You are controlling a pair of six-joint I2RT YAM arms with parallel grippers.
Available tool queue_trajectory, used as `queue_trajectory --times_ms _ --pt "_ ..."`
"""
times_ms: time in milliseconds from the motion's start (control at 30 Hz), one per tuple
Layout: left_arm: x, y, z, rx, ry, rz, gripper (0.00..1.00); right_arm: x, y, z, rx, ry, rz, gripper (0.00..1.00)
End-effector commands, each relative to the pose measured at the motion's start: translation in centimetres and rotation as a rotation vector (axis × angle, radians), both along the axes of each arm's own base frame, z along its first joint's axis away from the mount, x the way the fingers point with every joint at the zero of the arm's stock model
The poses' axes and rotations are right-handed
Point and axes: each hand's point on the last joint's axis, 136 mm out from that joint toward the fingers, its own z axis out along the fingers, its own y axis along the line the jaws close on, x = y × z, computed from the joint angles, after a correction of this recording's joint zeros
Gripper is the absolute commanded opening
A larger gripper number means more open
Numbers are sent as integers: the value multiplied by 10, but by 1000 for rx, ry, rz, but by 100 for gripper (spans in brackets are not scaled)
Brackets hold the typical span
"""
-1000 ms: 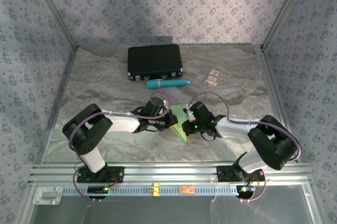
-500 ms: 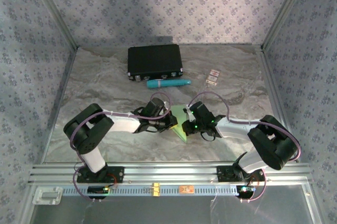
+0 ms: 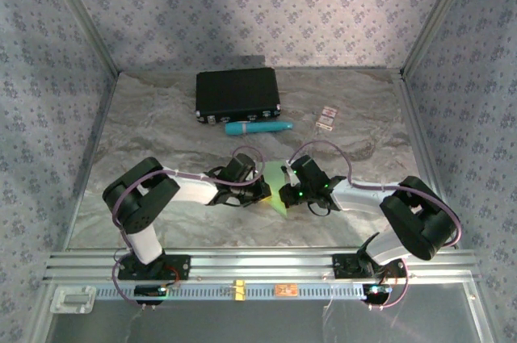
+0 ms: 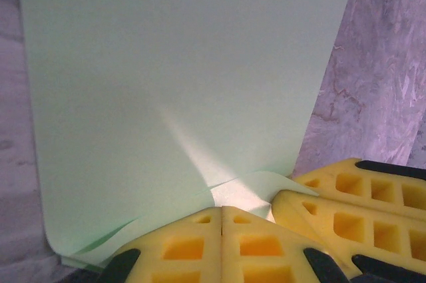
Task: Fold a paper plane with a square sheet of paper (pick it up from the middle)
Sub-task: Third fold the triangle at the center of the table.
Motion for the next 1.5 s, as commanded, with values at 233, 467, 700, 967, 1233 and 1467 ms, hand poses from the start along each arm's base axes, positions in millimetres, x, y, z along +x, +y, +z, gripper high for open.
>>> queue_trajectory --times_ms 233,467,700,967,1233,1467 --pt "-11 17 -27 102 31 -10 0 8 -7 31 32 -1 -78 34" --pt "-10 16 -27 100 28 -13 0 -15 10 58 210 116 22 38" --pt "-10 16 -27 103 26 -16 0 -38 33 50 204 241 81 12" --pt "-10 15 -28 101 27 -20 0 -45 37 31 103 277 82 6" --pt "-10 14 -26 95 25 -25 0 -44 31 11 56 309 56 5" --pt "-11 15 -28 100 28 -24 0 -53 20 -1 35 337 39 5"
